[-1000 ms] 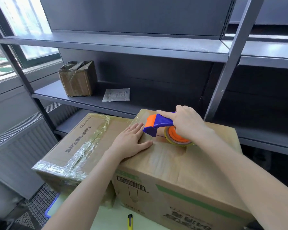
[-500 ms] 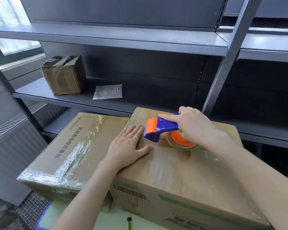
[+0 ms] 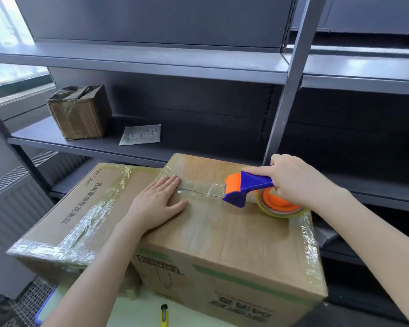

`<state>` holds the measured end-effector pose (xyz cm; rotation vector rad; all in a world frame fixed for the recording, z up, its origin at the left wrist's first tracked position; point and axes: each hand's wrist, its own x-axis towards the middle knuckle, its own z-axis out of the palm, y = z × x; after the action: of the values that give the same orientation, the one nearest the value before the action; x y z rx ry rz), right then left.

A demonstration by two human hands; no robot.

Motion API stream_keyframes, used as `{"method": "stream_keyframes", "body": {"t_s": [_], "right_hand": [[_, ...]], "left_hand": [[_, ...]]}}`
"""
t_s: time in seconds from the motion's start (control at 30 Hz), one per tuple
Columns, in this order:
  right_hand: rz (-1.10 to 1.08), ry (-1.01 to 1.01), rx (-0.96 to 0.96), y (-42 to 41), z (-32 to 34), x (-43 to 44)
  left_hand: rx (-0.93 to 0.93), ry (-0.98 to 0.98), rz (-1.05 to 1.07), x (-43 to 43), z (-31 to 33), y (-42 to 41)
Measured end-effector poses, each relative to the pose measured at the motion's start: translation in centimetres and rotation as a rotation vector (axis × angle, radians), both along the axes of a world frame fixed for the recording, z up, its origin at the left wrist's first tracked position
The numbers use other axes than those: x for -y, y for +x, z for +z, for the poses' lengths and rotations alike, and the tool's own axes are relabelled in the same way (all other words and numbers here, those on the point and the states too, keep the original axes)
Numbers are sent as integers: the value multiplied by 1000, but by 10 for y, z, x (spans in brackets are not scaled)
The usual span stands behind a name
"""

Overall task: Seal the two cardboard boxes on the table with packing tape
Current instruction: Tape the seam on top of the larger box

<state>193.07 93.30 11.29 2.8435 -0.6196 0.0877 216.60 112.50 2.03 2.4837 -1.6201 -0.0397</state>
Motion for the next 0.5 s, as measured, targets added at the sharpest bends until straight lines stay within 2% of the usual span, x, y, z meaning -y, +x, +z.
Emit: {"method": "stream_keyframes", "body": {"t_s": [0.13, 0.33, 0.5], "right_hand": [[8, -21, 1, 7, -5, -8], [-16, -10, -10, 9, -3, -14], [-3, -5, -12, 12, -5, -15]], "left_hand": [[56, 30, -30, 5, 8, -15], [-3, -40, -199, 33, 6, -73], [-17, -30, -192, 40, 3, -82]]}}
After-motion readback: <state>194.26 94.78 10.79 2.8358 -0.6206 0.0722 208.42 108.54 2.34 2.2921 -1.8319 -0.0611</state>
